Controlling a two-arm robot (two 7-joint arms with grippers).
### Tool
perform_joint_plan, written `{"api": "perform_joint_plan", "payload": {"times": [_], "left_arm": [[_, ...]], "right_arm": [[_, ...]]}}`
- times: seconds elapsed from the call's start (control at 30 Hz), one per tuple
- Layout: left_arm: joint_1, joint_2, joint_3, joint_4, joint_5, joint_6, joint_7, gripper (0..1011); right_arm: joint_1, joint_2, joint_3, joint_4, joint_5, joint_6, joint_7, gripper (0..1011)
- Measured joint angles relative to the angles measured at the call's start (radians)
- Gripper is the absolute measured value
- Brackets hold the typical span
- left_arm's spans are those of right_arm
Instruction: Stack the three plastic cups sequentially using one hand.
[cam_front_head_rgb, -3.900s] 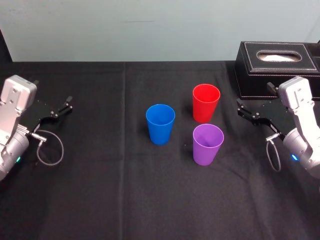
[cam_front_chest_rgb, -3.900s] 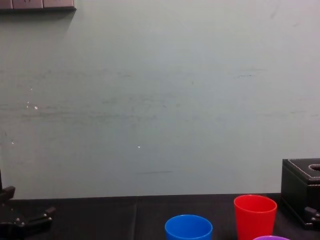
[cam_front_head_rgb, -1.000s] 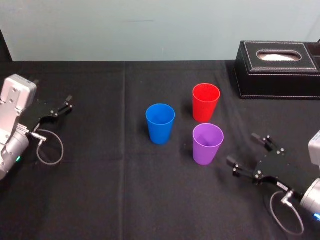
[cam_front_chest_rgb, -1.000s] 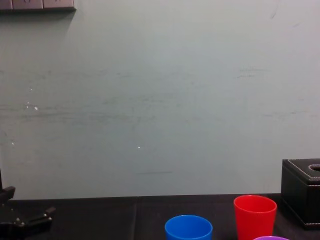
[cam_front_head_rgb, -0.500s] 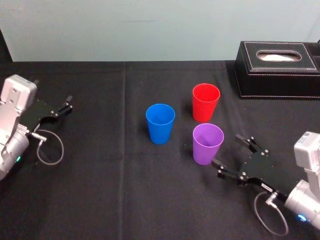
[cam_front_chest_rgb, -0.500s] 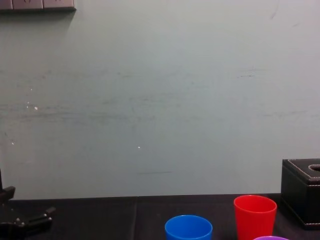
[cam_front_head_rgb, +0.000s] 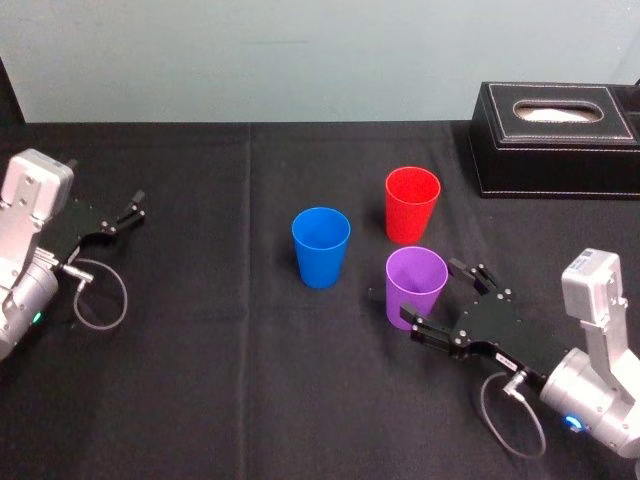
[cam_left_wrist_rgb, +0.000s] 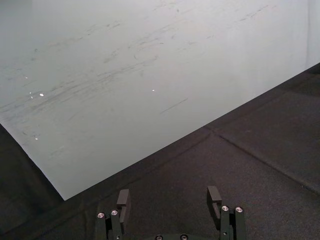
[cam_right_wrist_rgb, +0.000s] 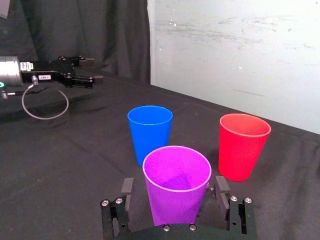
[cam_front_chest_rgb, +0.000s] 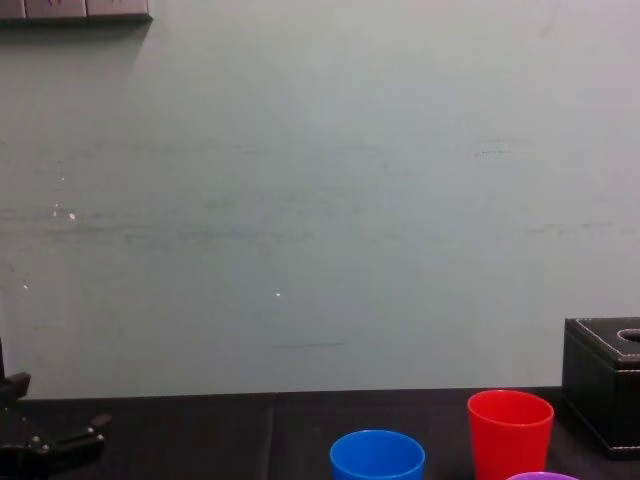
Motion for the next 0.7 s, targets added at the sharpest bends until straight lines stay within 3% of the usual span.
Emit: {"api": "perform_joint_plan", "payload": {"times": [0.7], "left_arm": [[0.000, 0.000, 0.000, 0.000, 0.000, 0.000, 0.000, 1005]], "right_arm": [[0.024, -0.075, 0.018, 0.026, -0.055, 0.036, 0.009, 1004]]}}
